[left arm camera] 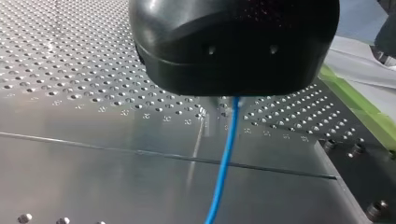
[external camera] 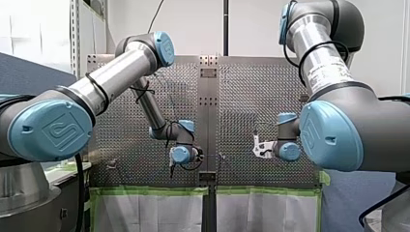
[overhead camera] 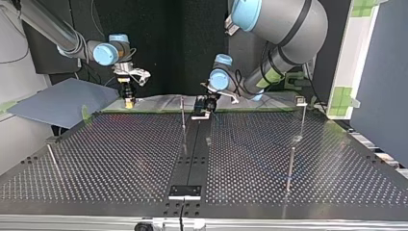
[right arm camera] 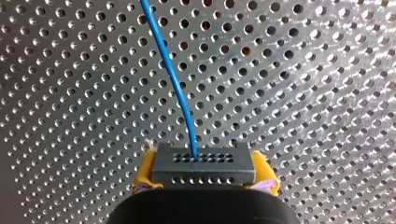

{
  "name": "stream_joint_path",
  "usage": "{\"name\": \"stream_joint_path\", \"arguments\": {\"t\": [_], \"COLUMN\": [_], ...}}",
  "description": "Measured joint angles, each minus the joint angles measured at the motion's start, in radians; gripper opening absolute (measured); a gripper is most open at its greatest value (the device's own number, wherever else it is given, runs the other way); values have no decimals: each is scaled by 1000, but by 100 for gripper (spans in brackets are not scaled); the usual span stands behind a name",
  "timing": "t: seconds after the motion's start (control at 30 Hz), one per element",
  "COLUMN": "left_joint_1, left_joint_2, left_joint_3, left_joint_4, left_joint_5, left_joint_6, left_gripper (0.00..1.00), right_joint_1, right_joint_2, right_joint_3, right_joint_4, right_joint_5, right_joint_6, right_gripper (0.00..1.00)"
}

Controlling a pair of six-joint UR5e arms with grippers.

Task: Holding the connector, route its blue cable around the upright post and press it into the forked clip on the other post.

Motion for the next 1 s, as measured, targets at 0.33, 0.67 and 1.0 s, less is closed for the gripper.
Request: {"name": "stream_joint_path", "arguments": {"t": [0.33, 0.67, 1.0], "left_joint_1": [-10, -32, -61], "left_joint_2": [1, 5, 49], "left_joint_3": [-1, -34, -71], "left_joint_4": [-51, -127, -126], "left_joint_5": [-11, 55, 145], "left_joint_6": [54, 64, 64], "left_gripper": [100, 100, 100], "right_joint_1": [1, 1, 1], "right_joint_2": [0, 0, 1], "right_joint_3": [0, 0, 0], "right_joint_4": [4, 6, 7], "right_joint_5": [-16, -19, -24], "right_joint_6": [0, 0, 4], "right_gripper": [0, 0, 0]}}
